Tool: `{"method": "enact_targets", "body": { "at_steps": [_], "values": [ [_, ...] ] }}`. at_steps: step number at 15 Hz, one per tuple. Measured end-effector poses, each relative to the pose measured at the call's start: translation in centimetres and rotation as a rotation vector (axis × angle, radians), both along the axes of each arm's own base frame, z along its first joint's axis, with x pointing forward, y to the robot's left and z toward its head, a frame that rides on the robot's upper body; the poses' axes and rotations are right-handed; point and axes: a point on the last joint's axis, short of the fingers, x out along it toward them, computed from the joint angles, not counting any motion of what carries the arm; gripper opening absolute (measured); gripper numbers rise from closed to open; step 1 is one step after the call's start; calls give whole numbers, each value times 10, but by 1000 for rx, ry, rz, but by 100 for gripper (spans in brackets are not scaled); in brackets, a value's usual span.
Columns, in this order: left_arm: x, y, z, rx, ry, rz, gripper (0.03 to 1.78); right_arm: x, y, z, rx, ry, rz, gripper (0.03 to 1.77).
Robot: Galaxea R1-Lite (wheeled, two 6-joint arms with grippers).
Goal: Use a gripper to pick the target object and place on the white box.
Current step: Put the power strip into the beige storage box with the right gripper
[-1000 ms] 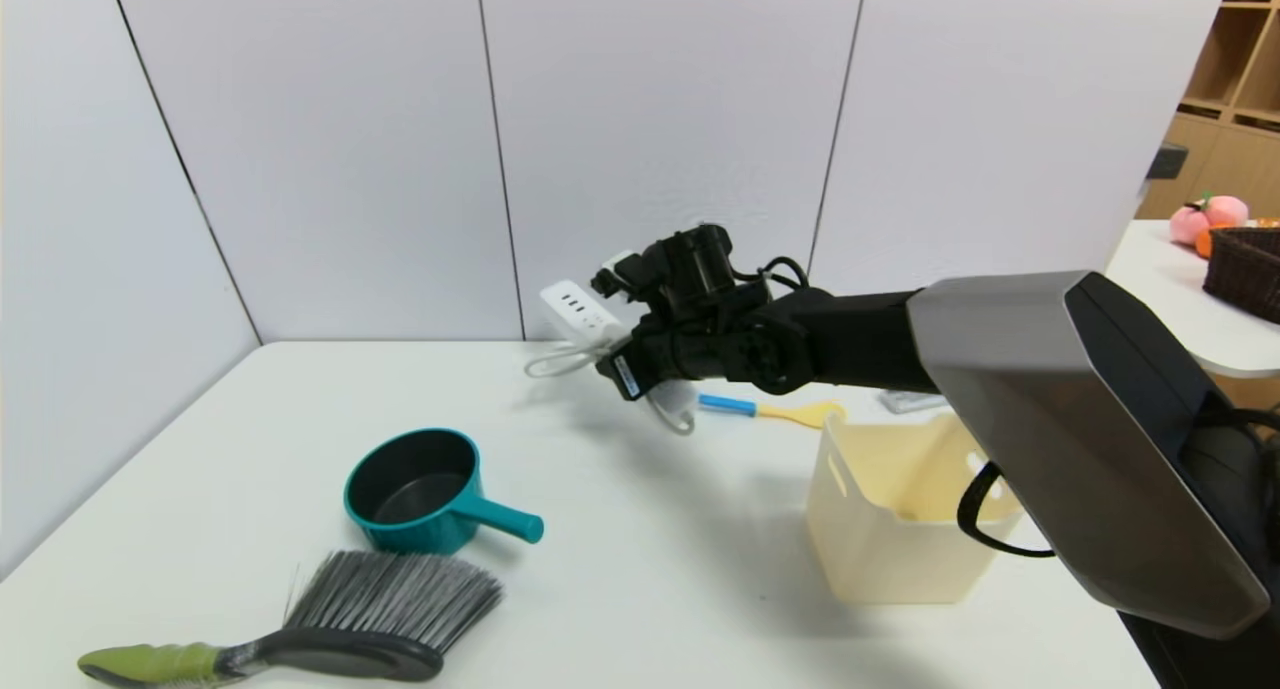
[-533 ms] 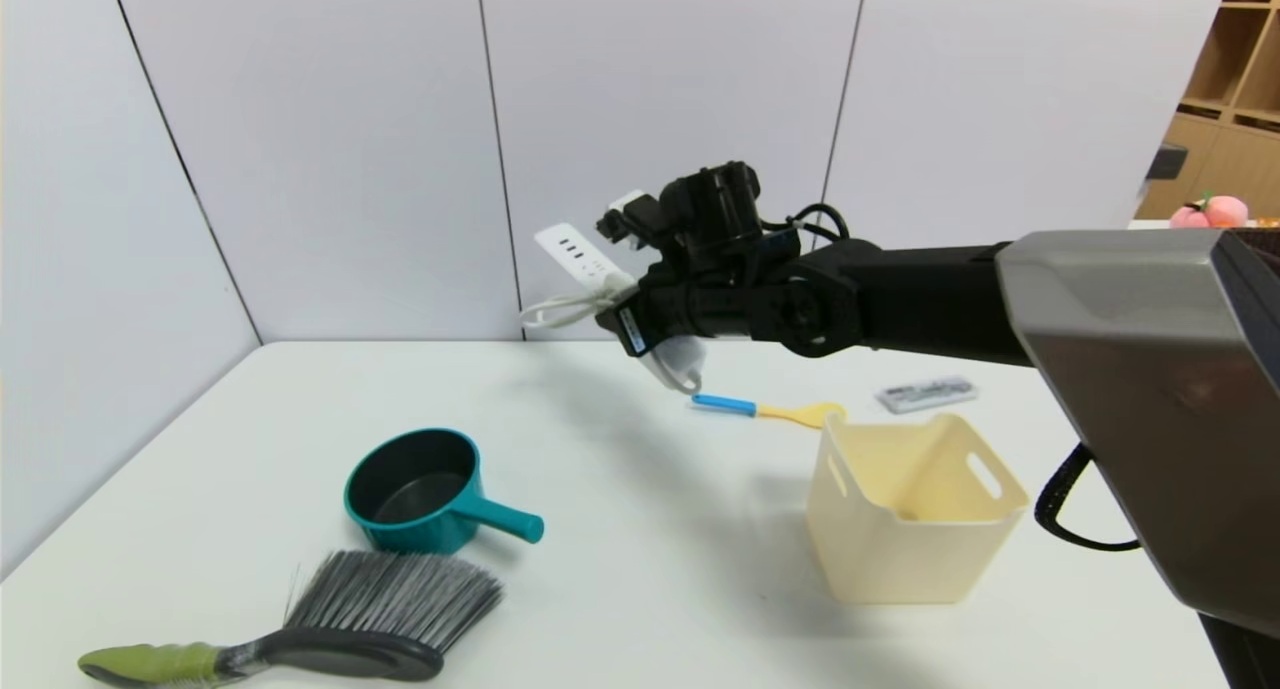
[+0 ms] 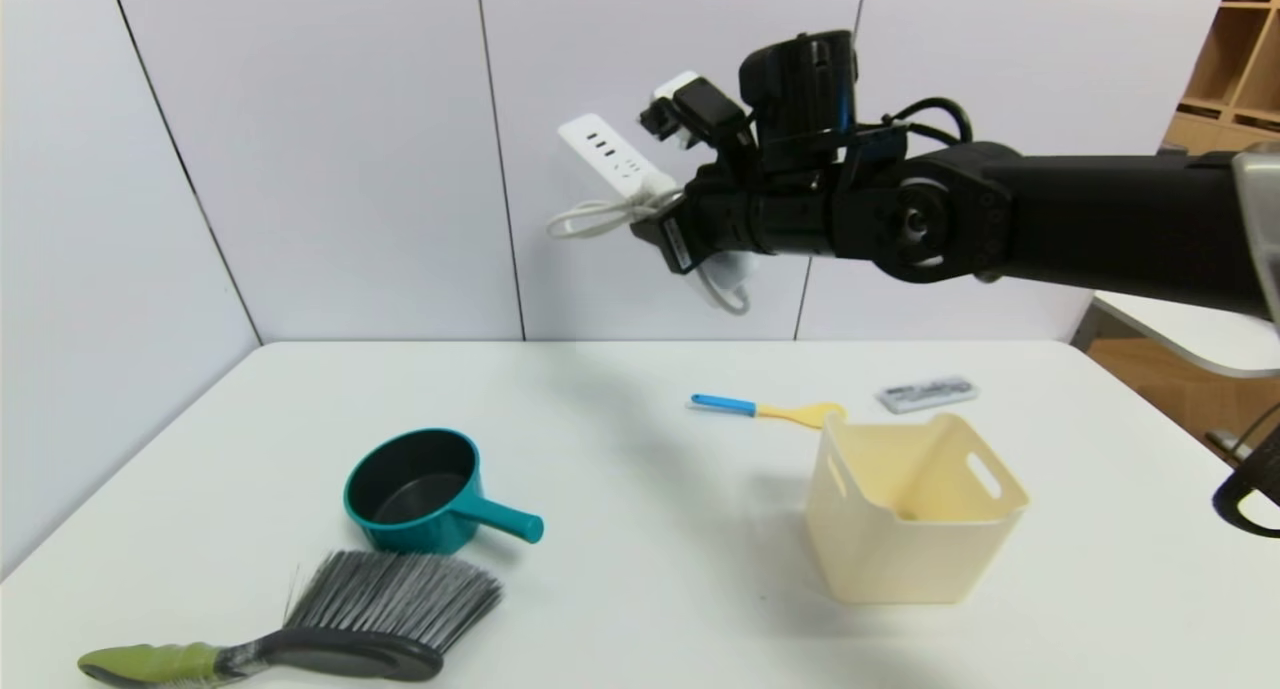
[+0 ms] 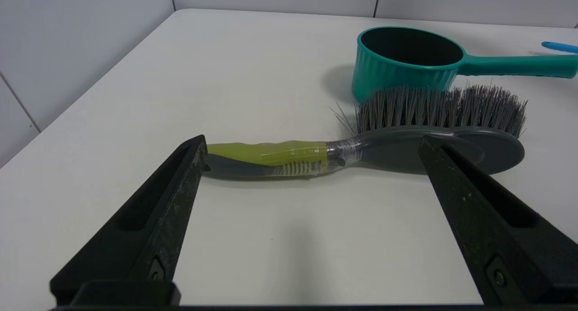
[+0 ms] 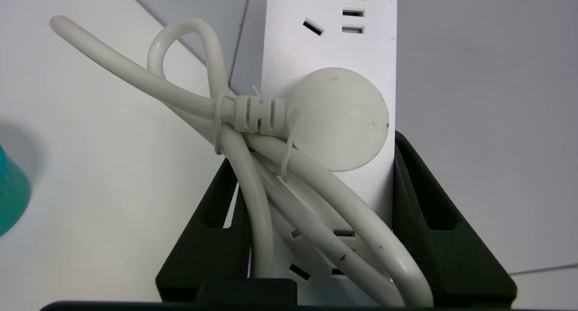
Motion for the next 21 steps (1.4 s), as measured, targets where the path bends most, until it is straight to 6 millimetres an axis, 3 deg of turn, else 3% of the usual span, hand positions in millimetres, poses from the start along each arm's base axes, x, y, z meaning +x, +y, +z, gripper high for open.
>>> {"method": "enact_targets", "body": {
  "at_steps": [9,13,18,21],
  "values": [
    [0,0,0,0,0,0,169,-34,-61,74,74,-146,-209,85],
    [0,0,0,0,0,0,169,-58,-86,73,61,-99,-236,85],
    [0,0,0,0,0,0,169,-106,-113,77,156,-39,-257,85],
    [0,0,0,0,0,0,169,-137,-129,69,215,11,-278,85]
  ]
}}
